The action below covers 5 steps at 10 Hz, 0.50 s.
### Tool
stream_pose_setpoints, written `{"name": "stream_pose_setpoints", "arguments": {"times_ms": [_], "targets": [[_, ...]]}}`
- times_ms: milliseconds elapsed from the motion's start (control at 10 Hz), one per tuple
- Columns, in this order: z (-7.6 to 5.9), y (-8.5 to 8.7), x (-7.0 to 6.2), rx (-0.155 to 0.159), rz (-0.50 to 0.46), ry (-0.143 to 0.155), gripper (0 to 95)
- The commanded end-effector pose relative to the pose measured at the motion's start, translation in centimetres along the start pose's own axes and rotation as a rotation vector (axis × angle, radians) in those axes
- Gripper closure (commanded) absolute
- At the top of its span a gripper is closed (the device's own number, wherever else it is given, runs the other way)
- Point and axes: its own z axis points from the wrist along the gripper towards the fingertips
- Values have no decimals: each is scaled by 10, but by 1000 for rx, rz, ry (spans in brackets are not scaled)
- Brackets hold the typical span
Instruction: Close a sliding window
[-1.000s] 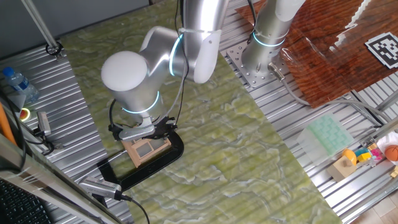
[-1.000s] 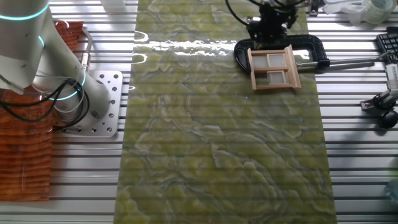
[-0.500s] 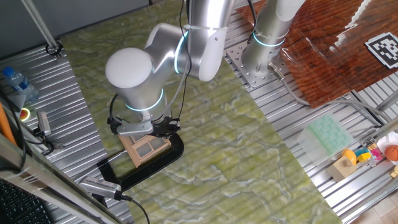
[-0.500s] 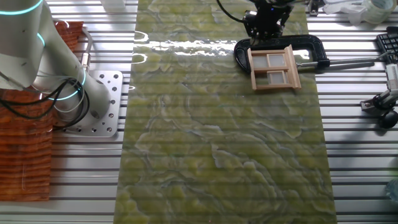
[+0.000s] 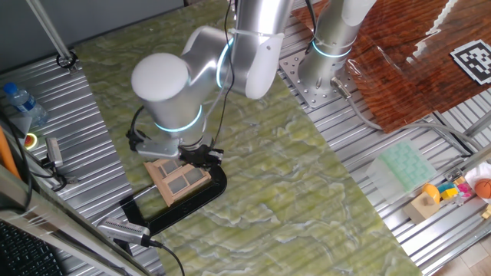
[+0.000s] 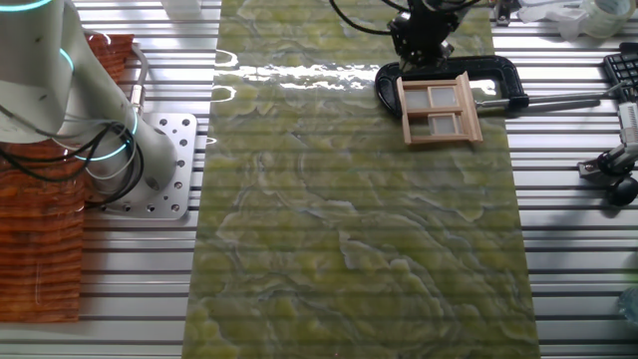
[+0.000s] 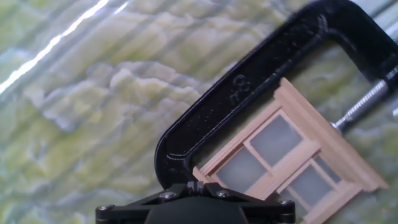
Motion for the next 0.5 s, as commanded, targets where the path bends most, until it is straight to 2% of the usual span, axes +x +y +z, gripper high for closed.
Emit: {"name": "stream_pose_setpoints", "arguments": {"times_ms": [100, 500], "targets": [[0, 1, 0, -1, 120, -14, 950], [0, 1, 0, -2, 131, -26, 950]]}}
